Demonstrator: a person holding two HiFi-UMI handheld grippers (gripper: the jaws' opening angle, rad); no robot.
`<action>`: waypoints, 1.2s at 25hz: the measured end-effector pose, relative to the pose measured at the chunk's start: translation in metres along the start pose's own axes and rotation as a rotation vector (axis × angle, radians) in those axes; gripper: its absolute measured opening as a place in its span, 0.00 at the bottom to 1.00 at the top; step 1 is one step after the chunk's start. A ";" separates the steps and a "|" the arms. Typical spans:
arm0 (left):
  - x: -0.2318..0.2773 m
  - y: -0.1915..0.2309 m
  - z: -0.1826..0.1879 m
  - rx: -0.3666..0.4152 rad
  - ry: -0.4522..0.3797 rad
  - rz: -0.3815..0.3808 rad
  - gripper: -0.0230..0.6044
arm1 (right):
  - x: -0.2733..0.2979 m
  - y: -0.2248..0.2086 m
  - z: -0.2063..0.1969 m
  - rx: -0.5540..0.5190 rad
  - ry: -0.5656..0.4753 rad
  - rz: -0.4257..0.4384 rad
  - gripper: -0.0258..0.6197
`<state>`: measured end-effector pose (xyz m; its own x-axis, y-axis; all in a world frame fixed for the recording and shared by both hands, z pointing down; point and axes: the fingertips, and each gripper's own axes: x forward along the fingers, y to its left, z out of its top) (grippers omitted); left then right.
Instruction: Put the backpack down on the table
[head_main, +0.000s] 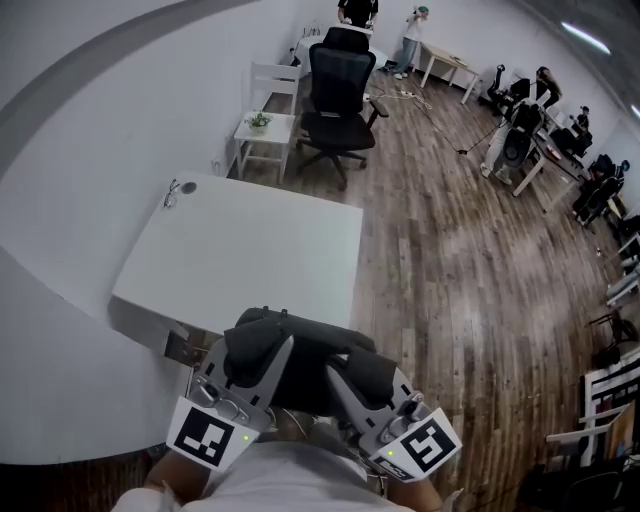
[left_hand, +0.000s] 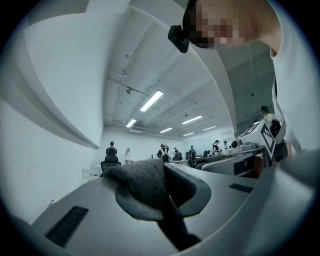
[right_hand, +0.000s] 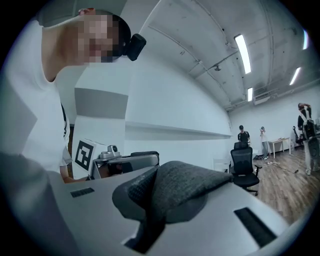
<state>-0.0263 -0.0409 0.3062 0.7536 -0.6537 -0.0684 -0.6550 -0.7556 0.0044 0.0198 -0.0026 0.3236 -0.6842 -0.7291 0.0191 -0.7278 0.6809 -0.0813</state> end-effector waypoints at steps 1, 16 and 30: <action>0.000 -0.002 0.003 0.003 -0.001 0.011 0.11 | -0.001 -0.001 0.004 -0.002 -0.002 0.012 0.12; 0.065 0.051 0.043 0.093 -0.065 0.029 0.11 | 0.048 -0.063 0.056 -0.072 -0.070 0.004 0.12; 0.118 0.106 0.047 0.095 -0.080 0.027 0.11 | 0.105 -0.128 0.070 -0.070 -0.079 -0.043 0.12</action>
<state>-0.0092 -0.1958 0.2513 0.7314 -0.6655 -0.1493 -0.6801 -0.7280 -0.0867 0.0440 -0.1712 0.2667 -0.6482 -0.7593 -0.0574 -0.7600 0.6498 -0.0117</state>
